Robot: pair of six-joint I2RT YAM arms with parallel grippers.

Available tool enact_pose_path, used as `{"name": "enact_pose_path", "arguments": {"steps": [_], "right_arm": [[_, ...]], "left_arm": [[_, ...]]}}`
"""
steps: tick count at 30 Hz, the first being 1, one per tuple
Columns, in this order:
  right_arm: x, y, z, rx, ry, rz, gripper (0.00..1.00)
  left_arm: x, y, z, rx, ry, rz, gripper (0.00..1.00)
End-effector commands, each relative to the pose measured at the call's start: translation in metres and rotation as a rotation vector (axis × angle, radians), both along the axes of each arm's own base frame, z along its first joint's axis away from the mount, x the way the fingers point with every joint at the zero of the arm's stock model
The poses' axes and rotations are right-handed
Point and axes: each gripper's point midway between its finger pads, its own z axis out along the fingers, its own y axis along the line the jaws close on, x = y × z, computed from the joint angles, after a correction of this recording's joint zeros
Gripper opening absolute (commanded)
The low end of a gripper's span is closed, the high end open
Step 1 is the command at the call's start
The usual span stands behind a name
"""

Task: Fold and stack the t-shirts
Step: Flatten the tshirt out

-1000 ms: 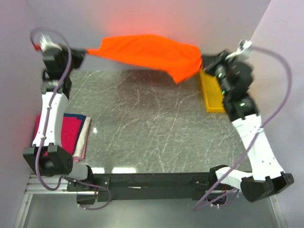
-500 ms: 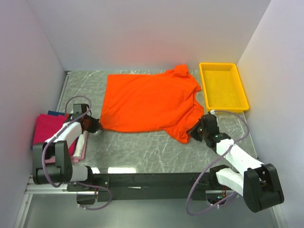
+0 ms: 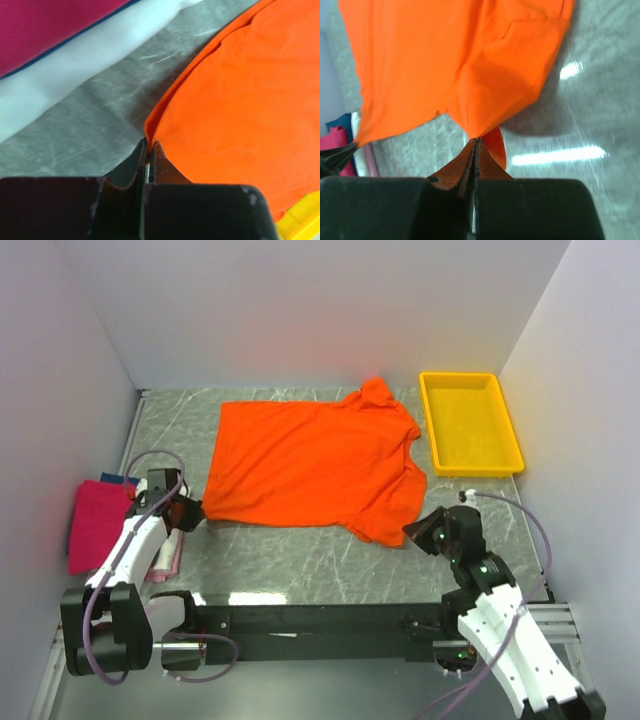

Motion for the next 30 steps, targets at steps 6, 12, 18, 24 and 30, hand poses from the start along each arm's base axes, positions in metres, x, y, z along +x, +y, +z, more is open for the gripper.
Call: {"name": "enact_pose_path", "arguments": {"steps": [6,12,18,24,30], "right_arm": [[-0.052,-0.006,0.002,0.038,0.103,-0.011,0.00],[-0.064,-0.011,0.033,0.065,0.051,-0.031,0.00],[-0.059,-0.011,0.034,0.039,0.068,-0.021,0.00],[-0.055,-0.004,-0.020,0.039,0.165,-0.002,0.00],[-0.053,-0.026,-0.015,-0.072,0.189,-0.083,0.73]], "left_arm": [[-0.003,0.002,-0.005,0.024,0.055,-0.029,0.01],[0.005,0.003,0.003,0.037,0.045,-0.050,0.01],[0.011,-0.001,0.002,0.019,0.045,-0.067,0.01],[0.014,-0.001,0.002,0.018,0.045,-0.073,0.01],[0.018,-0.002,0.001,0.016,0.045,-0.084,0.01]]}}
